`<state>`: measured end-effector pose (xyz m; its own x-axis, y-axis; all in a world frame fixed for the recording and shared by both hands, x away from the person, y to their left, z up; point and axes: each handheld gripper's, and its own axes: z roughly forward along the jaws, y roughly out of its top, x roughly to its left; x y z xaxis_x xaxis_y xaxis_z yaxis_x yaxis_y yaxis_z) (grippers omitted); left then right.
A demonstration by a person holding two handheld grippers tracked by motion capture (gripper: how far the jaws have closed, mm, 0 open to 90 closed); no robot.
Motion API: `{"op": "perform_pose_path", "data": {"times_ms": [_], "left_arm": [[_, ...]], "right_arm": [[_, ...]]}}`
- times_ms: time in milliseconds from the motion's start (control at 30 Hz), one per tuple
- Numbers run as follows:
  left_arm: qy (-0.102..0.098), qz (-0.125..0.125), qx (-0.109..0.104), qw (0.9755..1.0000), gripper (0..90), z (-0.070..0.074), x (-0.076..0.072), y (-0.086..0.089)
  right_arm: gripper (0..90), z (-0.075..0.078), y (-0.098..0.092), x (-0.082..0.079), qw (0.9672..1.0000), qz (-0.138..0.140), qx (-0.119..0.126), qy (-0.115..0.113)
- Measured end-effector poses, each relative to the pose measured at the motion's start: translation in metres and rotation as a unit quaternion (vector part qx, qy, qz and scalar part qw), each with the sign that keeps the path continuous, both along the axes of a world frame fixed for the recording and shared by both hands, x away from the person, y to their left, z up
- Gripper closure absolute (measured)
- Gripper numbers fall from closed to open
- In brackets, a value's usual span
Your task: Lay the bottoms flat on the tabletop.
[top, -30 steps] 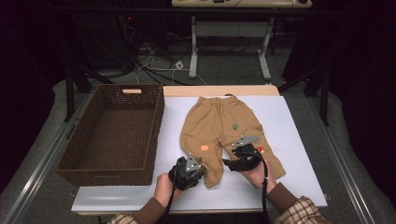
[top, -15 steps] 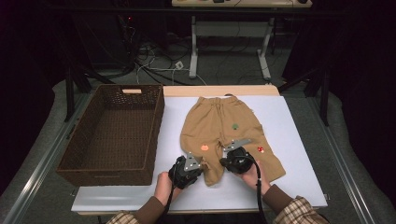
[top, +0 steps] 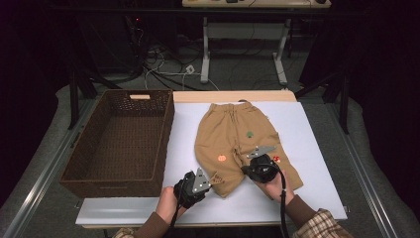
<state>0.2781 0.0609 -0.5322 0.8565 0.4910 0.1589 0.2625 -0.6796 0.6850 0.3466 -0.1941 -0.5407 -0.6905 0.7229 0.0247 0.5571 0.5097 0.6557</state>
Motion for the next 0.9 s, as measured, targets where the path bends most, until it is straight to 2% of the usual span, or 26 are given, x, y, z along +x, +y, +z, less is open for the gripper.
{"op": "perform_pose_path", "data": {"times_ms": [100, 200, 333, 367, 400, 433, 533, 633, 667, 700, 733, 800, 833, 867, 900], "left_arm": [[-0.001, 0.000, 0.002, 1.0000, 81.1, 0.001, -0.001, 0.001], [0.012, 0.007, 0.006, 0.9999, 77.1, 0.000, 0.003, 0.006], [0.019, 0.018, 0.015, 0.9995, 71.9, -0.005, 0.008, 0.006], [0.022, 0.021, 0.015, 0.9994, 69.1, -0.006, 0.009, 0.005], [0.023, 0.022, 0.015, 0.9994, 61.3, -0.007, 0.010, 0.004], [0.021, 0.020, 0.014, 0.9995, 61.3, -0.008, 0.011, 0.002], [0.024, 0.017, 0.008, 0.9995, 48.1, -0.008, 0.012, -0.003], [0.021, 0.007, 0.011, 0.9997, 43.8, -0.009, 0.014, -0.010], [0.018, 0.004, 0.016, 0.9997, 43.6, -0.010, 0.014, -0.012], [0.017, 0.003, 0.017, 0.9997, 42.8, -0.012, 0.016, -0.015], [0.017, 0.003, 0.017, 0.9997, 42.7, -0.012, 0.016, -0.015], [0.017, -0.002, 0.021, 0.9996, 43.3, -0.014, 0.019, -0.018], [0.014, -0.003, 0.021, 0.9997, 43.8, -0.015, 0.019, -0.019], [0.015, -0.004, 0.020, 0.9997, 43.8, -0.016, 0.020, -0.020], [0.013, -0.010, 0.025, 0.9995, 44.0, -0.018, 0.021, -0.023]], "right_arm": [[89.5, -0.004, 0.001, 0.001, 0.9997, -0.004, -0.023, -0.010], [89.4, -0.004, -0.003, 0.003, 0.9992, -0.009, -0.035, -0.016], [89.0, -0.004, -0.004, 0.004, 0.9988, -0.013, -0.043, -0.018], [88.8, -0.004, -0.004, 0.004, 0.9987, -0.013, -0.045, -0.019], [88.8, -0.003, -0.005, 0.005, 0.9985, -0.013, -0.047, -0.026], [88.8, -0.003, -0.005, 0.005, 0.9985, -0.013, -0.047, -0.026], [89.1, -0.001, -0.011, 0.007, 0.9970, -0.027, -0.062, -0.037], [89.1, 0.000, -0.018, 0.011, 0.9974, -0.035, -0.054, -0.033], [88.8, 0.000, -0.020, 0.012, 0.9978, -0.036, -0.048, -0.028], [86.2, 0.000, -0.022, 0.012, 0.9986, -0.039, -0.031, -0.015], [86.2, 0.000, -0.022, 0.012, 0.9986, -0.039, -0.031, -0.015], [80.7, 0.000, -0.021, 0.011, 0.9991, -0.037, -0.020, -0.011], [71.6, 0.001, -0.018, 0.010, 0.9994, -0.034, -0.003, -0.005], [71.6, 0.001, -0.018, 0.010, 0.9994, -0.034, -0.003, -0.005], [64.7, 0.001, -0.014, 0.009, 0.9995, -0.026, 0.015, 0.006]]}}
